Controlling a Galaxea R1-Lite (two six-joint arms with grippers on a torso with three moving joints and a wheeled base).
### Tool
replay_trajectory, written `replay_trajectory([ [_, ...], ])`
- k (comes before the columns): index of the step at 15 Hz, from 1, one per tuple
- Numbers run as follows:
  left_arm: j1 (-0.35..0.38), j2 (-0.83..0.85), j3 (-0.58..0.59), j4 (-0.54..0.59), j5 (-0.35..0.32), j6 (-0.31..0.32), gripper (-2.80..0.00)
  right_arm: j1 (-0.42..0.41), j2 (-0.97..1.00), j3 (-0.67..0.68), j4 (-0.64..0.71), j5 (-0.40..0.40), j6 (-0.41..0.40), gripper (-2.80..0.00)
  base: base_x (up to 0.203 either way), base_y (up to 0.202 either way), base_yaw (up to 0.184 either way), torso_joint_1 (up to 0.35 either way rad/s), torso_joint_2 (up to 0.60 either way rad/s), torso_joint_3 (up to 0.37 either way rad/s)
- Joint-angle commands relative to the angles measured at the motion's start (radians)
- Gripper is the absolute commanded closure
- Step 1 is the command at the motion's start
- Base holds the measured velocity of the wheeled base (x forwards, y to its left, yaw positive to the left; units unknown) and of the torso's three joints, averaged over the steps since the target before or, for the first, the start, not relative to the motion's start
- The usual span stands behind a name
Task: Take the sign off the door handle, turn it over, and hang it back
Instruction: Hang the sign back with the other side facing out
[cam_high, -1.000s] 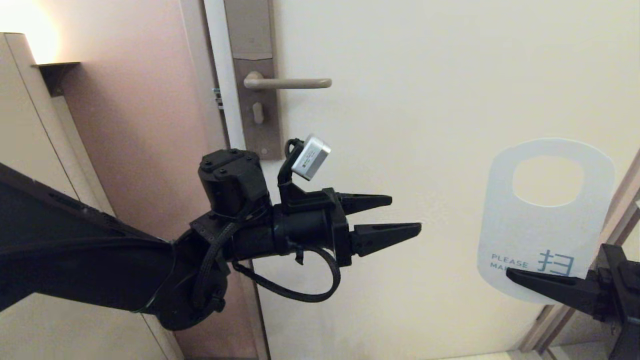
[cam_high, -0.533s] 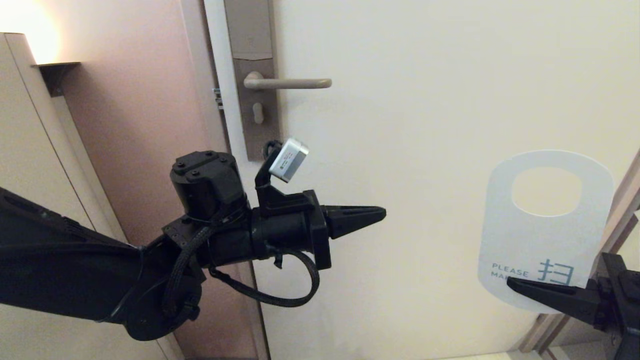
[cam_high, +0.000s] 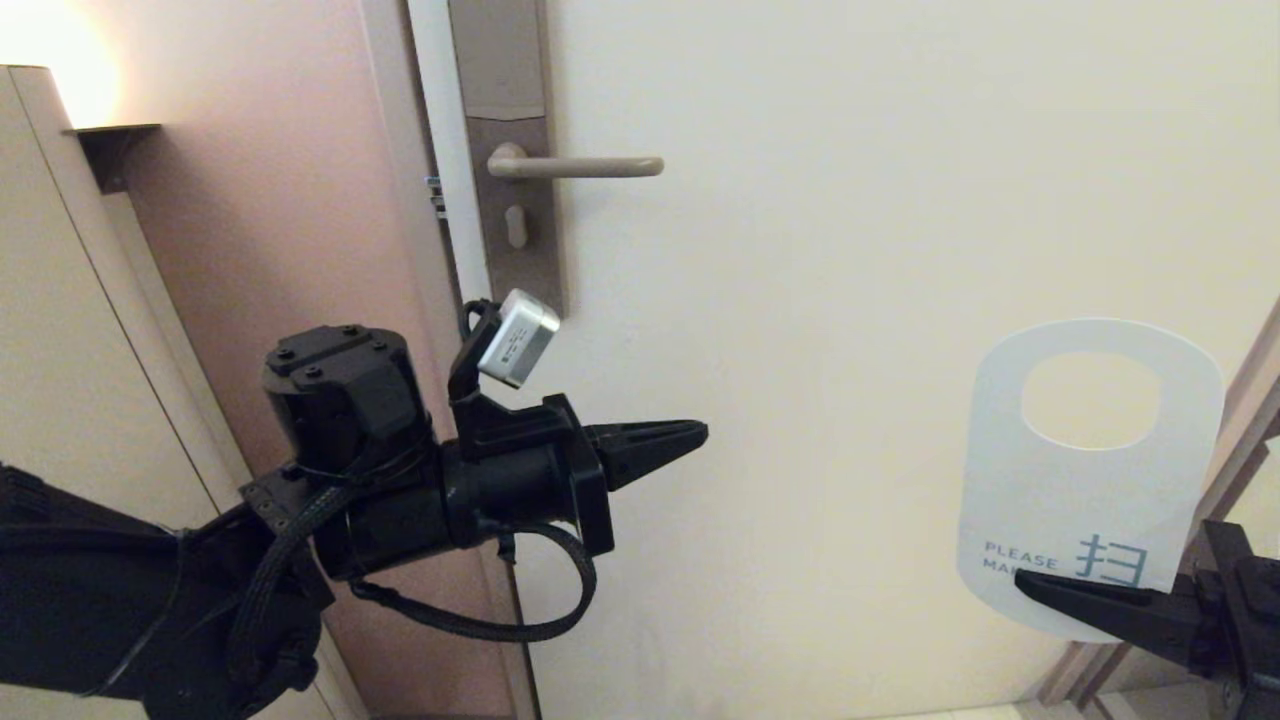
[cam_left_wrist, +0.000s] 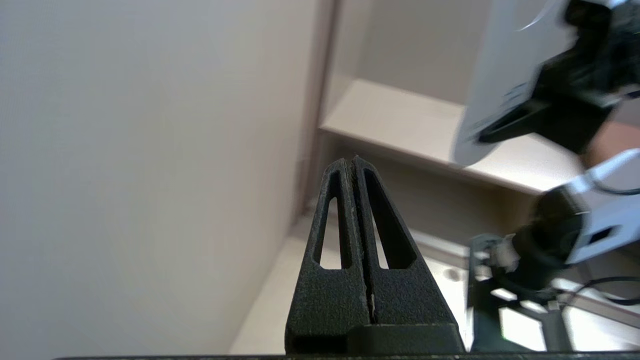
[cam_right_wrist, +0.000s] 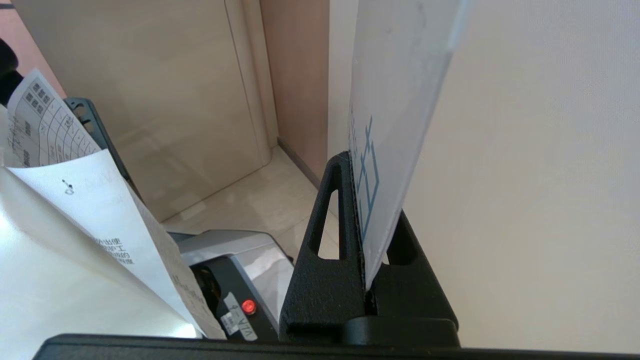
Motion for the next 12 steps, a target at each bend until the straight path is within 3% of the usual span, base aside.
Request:
replay_trajectory([
  [1, 0.001, -0.042, 0.036, 0.007, 0.012, 0.007, 0.0, 0.0, -0.001, 0.005, -0.002, 0.004, -0.001, 0.0, 0.0, 0.0, 0.0, 0.0, 0.0, 0.0],
  [4, 0.002, -0.134, 0.093, 0.105, 0.067, 0.067, 0.0, -0.002, -0.001, 0.002, -0.002, 0.002, -0.001, 0.0, 0.0, 0.0, 0.0, 0.0, 0.0, 0.0],
  [6, 0.017, -0.191, 0.132, 0.164, 0.173, 0.097, 0.0, -0.007, -0.003, 0.003, -0.008, -0.017, -0.001, 0.0, 0.0, 0.0, 0.0, 0.0, 0.0, 0.0],
  [9, 0.133, -0.271, 0.173, 0.201, 0.227, 0.114, 0.0, -0.011, 0.005, 0.002, -0.024, -0.04, -0.001, 0.0, 0.0, 0.0, 0.0, 0.0, 0.0, 0.0],
  [12, 0.306, -0.361, 0.292, 0.21, 0.231, 0.208, 0.0, -0.042, 0.001, 0.005, -0.024, -0.042, -0.002, 0.0, 0.0, 0.0, 0.0, 0.0, 0.0, 0.0],
])
